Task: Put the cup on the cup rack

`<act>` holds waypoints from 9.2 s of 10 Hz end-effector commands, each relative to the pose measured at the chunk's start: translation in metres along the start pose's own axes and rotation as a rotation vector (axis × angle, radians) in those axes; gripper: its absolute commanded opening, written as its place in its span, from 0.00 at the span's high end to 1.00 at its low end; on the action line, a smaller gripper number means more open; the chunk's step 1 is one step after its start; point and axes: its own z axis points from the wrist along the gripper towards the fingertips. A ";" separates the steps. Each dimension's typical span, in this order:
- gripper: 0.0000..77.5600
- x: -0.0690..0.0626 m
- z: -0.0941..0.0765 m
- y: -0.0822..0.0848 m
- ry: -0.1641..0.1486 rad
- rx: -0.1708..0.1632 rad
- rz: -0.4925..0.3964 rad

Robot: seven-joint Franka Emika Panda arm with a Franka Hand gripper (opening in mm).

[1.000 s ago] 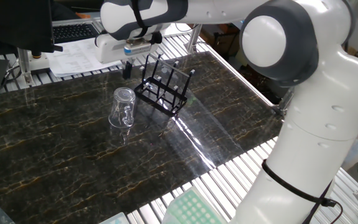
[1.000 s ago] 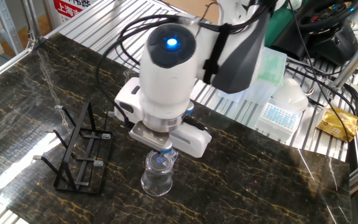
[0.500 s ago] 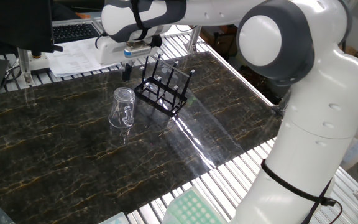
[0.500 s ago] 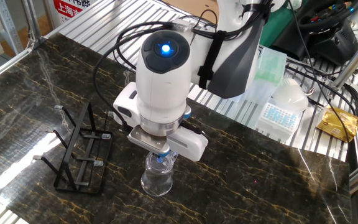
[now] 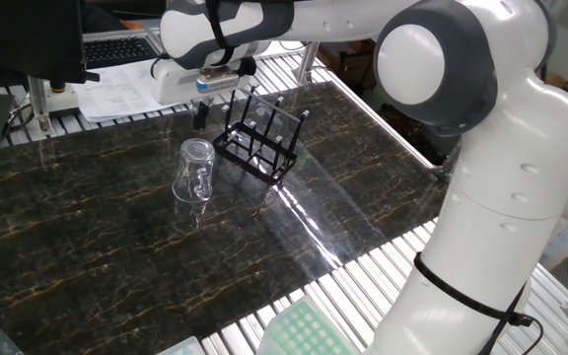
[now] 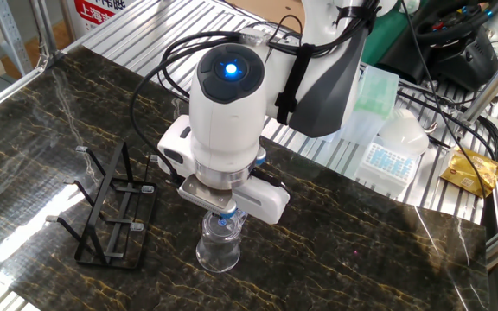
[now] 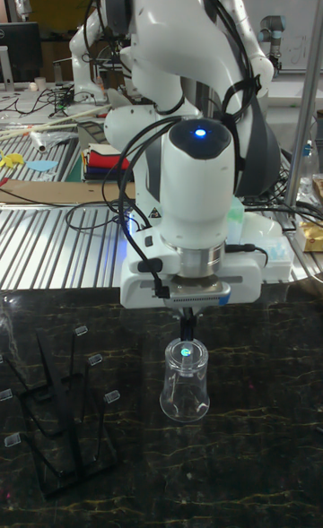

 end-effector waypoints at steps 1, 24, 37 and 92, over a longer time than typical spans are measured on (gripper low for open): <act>0.00 -0.001 -0.001 0.000 -0.002 0.000 -0.001; 0.00 -0.003 0.028 0.004 -0.005 0.003 0.032; 0.00 0.000 0.045 0.003 -0.018 0.003 0.057; 0.99 -0.001 0.027 0.004 0.040 0.015 0.110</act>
